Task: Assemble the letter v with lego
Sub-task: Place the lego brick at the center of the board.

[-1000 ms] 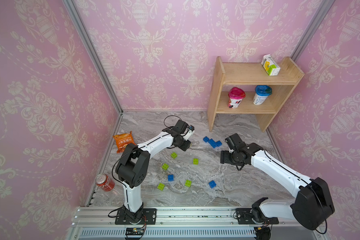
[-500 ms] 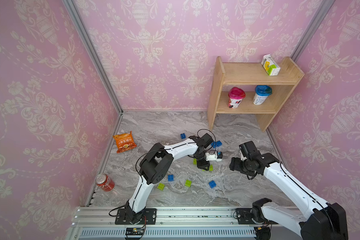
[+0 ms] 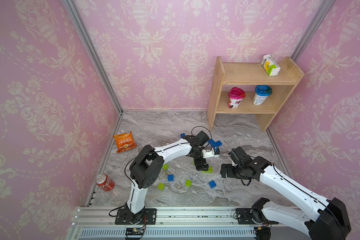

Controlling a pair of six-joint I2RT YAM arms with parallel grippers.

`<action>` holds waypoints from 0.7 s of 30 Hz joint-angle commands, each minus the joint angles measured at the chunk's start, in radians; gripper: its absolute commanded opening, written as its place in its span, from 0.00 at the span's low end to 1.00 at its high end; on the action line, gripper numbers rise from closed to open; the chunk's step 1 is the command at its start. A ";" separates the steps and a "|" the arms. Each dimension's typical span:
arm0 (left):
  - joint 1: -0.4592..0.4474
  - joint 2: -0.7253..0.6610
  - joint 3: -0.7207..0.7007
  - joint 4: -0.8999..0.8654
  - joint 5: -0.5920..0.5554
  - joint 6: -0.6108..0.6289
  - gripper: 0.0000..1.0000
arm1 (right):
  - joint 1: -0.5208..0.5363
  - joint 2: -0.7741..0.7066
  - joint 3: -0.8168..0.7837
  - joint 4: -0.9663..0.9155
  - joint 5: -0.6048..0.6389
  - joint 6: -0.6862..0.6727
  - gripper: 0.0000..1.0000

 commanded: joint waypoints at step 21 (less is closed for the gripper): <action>0.415 -0.533 -0.496 0.250 -0.242 -0.755 0.92 | 0.184 0.700 0.412 0.071 0.036 0.129 0.94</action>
